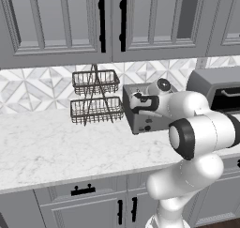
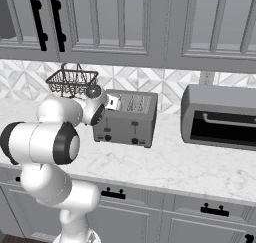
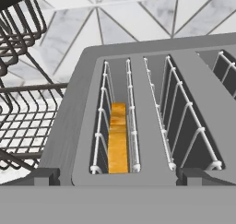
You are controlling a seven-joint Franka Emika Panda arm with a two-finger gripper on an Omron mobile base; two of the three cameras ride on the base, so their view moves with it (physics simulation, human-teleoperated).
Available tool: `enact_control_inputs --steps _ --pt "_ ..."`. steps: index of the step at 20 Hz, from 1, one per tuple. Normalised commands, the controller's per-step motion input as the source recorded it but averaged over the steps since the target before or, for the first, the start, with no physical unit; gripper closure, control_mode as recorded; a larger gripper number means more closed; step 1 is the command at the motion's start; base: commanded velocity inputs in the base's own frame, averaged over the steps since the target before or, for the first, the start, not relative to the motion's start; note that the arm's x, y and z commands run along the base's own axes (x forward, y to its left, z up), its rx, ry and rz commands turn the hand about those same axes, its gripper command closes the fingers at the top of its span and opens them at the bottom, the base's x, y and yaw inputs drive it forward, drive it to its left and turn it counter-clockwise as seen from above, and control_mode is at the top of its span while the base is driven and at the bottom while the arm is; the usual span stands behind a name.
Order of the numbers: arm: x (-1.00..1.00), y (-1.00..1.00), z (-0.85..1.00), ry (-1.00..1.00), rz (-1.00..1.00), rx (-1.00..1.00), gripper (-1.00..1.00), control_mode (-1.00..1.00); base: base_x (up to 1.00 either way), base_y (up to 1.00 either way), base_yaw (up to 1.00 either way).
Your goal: Start the toaster. Once the lever pops up, take the bread to the plate on the dining counter.
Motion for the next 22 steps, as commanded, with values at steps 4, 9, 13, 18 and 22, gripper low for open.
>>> enact_control_inputs --steps 4,9,13,18,22 --pt "0.00 0.00 0.00 0.00 0.00 0.00 -1.00 -1.00 0.00 0.00 0.00" --pt "0.00 0.00 0.00 0.00 0.00 0.00 -1.00 -1.00 0.00 0.00 0.00" --pt "0.00 0.00 0.00 0.00 0.00 0.00 -1.00 -1.00 0.00 0.00 0.00" --pt "0.00 0.00 0.00 0.00 0.00 0.00 -1.00 -1.00 0.00 0.00 0.00" --pt "0.00 0.00 0.00 0.00 0.00 0.00 -1.00 -1.00 0.00 0.00 0.00"
